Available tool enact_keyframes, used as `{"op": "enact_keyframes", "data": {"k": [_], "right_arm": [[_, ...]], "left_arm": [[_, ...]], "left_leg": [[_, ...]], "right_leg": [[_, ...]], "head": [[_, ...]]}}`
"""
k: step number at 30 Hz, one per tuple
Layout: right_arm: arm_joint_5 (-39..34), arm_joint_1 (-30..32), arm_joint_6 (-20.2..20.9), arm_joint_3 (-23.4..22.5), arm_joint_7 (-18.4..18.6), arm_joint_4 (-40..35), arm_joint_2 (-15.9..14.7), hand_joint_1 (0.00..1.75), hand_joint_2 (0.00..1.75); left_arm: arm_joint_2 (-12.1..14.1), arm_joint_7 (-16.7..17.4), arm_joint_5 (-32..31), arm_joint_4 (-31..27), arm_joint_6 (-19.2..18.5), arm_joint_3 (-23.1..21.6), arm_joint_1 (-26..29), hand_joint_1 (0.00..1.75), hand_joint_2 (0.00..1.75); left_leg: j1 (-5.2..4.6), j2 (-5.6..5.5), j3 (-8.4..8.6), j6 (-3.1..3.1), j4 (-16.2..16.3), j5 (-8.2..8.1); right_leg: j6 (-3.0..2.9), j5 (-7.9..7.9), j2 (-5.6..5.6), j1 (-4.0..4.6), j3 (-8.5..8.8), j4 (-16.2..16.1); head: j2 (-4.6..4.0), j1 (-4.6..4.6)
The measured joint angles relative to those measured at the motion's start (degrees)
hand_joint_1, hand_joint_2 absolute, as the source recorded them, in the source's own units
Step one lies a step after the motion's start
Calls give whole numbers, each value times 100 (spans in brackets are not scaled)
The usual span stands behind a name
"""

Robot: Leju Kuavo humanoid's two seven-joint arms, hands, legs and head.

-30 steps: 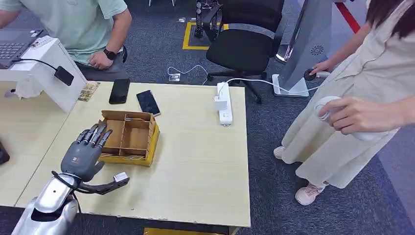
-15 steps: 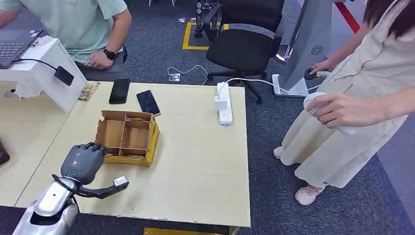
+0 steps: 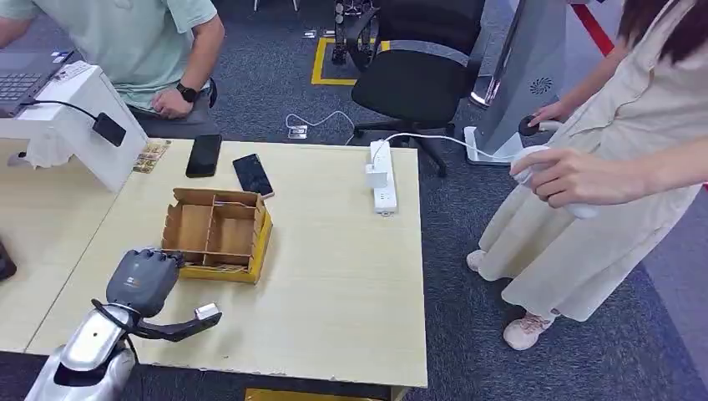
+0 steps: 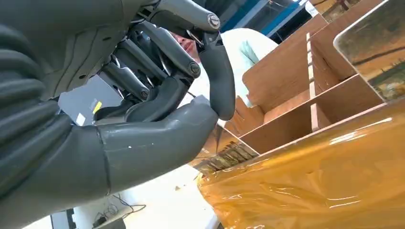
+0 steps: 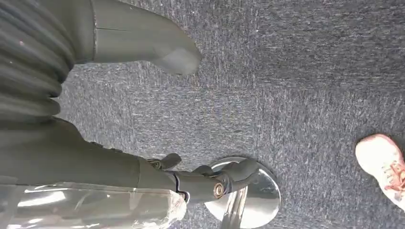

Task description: Pass the card to the sensor for recognition and then transmit it.

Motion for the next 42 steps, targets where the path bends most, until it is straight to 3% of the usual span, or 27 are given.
{"op": "enact_keyframes", "data": {"k": [4,5,6,7,27,35,42], "right_arm": [[13,6,0,-35,-7,0,0,0,175],[11,7,0,-39,-7,0,0,0,175],[11,8,0,-44,-7,0,0,0,175],[13,8,0,-46,-7,0,0,0,175],[-2,11,-55,-66,11,2,4,0,175],[-20,11,-55,-66,11,2,4,0,175],[-55,11,-53,-66,11,2,4,0,175]], "left_arm": [[-29,0,7,0,0,-2,-1,175,175],[-33,0,7,0,0,-2,-1,166,175],[-44,0,7,0,0,-4,-1,7,175],[-52,0,7,0,0,-4,-1,0,175],[-81,109,-96,-2,398,-7,-125,0,175],[-68,125,-105,-9,404,-7,-142,0,175],[59,336,-105,-9,339,-9,-145,0,175]], "left_leg": [[0,0,0,0,0,0],[0,0,0,0,0,0],[0,0,0,0,0,0],[0,0,0,0,0,0],[0,0,0,0,0,0],[0,0,0,0,0,0],[1,1,0,0,0,0]], "right_leg": [[0,0,0,0,-1,0],[0,0,0,0,-1,0],[0,0,0,0,-1,0],[0,0,0,0,-1,0],[0,0,1,0,0,0],[0,0,0,0,0,0],[0,0,1,1,-1,0]], "head": [[0,0],[0,2],[0,2],[0,0],[0,2],[0,0],[0,2]]}}
